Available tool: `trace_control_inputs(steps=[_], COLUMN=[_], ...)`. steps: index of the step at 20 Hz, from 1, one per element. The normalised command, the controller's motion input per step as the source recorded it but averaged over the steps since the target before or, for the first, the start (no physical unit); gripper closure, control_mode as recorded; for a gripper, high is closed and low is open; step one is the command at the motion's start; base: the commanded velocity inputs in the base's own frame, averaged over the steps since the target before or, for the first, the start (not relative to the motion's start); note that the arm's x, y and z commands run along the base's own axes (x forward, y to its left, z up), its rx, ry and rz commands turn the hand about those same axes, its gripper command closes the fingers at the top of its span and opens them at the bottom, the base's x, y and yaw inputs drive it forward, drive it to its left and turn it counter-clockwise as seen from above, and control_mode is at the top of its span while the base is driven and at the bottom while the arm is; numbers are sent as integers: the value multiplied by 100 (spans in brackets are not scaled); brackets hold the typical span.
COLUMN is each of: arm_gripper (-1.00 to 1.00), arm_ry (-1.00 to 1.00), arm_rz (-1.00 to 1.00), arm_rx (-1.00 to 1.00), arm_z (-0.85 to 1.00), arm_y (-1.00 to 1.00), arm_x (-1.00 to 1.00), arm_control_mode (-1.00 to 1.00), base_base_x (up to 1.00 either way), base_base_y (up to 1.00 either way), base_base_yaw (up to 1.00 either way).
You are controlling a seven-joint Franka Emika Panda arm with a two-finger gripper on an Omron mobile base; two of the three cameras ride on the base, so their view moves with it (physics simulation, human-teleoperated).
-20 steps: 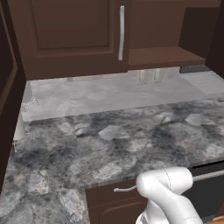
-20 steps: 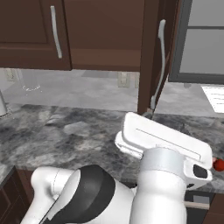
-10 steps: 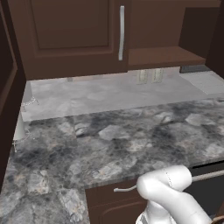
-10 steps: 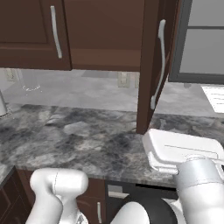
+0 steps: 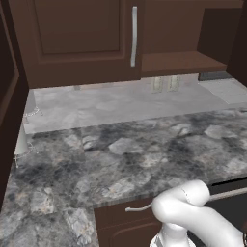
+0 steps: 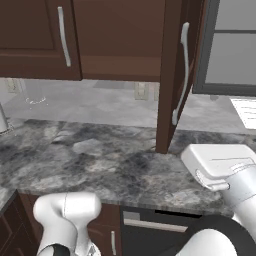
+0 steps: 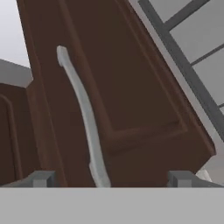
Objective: Open the cabinet. Pick the dish brush and place it next to the sink. Then close the cabinet.
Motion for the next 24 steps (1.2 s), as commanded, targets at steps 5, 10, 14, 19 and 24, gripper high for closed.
trace_control_inputs(steps=[5,10,14,19,24], arm_gripper=[-100,-100,-100,-100,-100], arm_ry=[0,-1,0,0,0], arm_rz=[10,6,3,3,2], arm_rx=[0,0,0,0,0], arm_z=[-2,-8,-23,-9,0], arm_y=[0,0,0,0,3], arm_x=[33,41,65,53,11], arm_control_mode=[-100,-100,-100,-100,-100], base_base_x=[0,0,0,0,0], base_base_y=[0,0,0,0,0], base_base_yaw=[0,0,0,0,0])
